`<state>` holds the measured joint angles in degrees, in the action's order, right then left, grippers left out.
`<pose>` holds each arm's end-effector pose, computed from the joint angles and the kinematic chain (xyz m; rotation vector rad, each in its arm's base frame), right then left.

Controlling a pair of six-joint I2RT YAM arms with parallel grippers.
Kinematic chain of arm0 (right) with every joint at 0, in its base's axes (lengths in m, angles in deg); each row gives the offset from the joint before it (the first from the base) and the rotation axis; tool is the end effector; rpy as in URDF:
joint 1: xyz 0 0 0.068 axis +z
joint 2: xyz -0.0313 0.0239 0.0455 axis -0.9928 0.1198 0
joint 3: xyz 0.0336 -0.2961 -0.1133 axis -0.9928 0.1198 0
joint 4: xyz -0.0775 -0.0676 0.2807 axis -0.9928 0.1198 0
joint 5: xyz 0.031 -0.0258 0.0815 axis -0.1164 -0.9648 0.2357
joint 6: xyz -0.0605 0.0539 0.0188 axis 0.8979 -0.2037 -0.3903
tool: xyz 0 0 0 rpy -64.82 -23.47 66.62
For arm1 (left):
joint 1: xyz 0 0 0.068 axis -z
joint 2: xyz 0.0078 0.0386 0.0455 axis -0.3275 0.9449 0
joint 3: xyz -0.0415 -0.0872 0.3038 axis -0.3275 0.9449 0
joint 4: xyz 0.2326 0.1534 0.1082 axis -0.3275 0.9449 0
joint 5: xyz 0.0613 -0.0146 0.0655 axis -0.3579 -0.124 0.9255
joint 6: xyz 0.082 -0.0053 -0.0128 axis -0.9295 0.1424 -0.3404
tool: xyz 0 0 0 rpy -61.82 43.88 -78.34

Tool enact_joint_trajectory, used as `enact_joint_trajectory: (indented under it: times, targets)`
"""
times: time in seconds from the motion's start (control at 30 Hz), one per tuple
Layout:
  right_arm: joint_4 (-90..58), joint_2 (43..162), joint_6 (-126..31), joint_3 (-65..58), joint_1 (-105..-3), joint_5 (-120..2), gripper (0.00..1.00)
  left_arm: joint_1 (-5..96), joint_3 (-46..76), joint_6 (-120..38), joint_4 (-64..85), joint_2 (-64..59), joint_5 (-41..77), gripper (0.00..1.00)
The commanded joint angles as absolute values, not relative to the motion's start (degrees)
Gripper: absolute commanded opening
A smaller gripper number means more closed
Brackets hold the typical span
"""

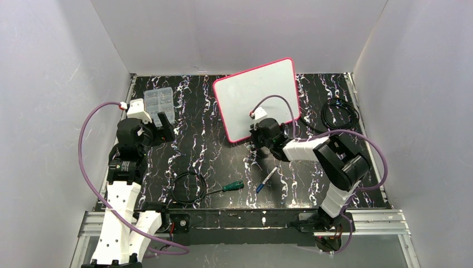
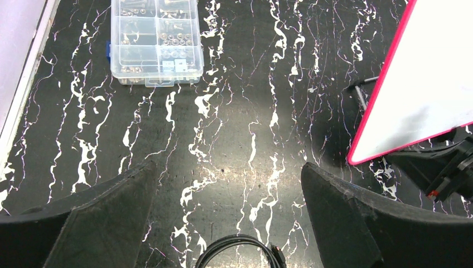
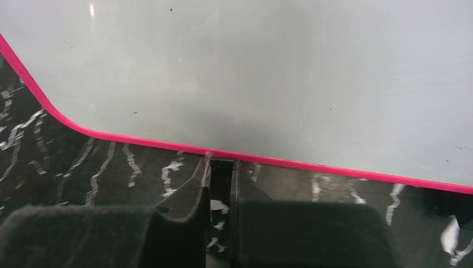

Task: Write a sentence on the whiteboard
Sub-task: Move the whiteboard to the center of the board.

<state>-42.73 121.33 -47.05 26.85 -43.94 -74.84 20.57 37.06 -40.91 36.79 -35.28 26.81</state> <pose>0.3279 0.2535 0.1509 -0.4979 2.0292 0.3341 0.2031 -0.0041 0.3809 -0.1766 1.8496 -0.1480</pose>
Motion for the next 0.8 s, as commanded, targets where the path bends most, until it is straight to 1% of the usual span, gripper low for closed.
enact_joint_trajectory:
  times: [0.0, 0.27, 0.5, 0.67, 0.7, 0.73, 0.77]
  targets:
    - [-43.0, 119.3, -45.7, 27.1, -37.6, -66.7, 0.01, 20.3, 37.0, -41.2, 37.3, -36.1, 26.0, 0.99]
    - [-42.4, 123.1, -44.7, 22.7, -31.2, -62.0, 0.01, 20.3, 37.1, -41.4, 37.1, -36.4, 26.0, 0.99]
    - [-42.3, 125.1, -45.2, 19.9, -27.4, -61.2, 0.01, 20.3, 37.2, -41.7, 37.2, -36.9, 26.0, 0.99]
    - [-42.3, 125.1, -46.1, 20.0, -26.8, -62.2, 0.01, 20.3, 37.3, -42.0, 37.1, -37.6, 25.2, 0.99]
    - [-42.3, 124.7, -46.4, 20.2, -26.8, -62.8, 0.06, 20.3, 37.3, -42.2, 37.0, -37.9, 24.3, 0.99]
    - [-42.2, 124.2, -46.8, 20.4, -26.8, -63.5, 0.15, 20.2, 37.5, -42.5, 36.8, -38.3, 23.9, 0.99]
    - [-42.0, 123.5, -46.9, 20.6, -26.8, -64.0, 0.21, 20.3, 37.8, -43.0, 36.6, -38.8, 23.0, 0.99]
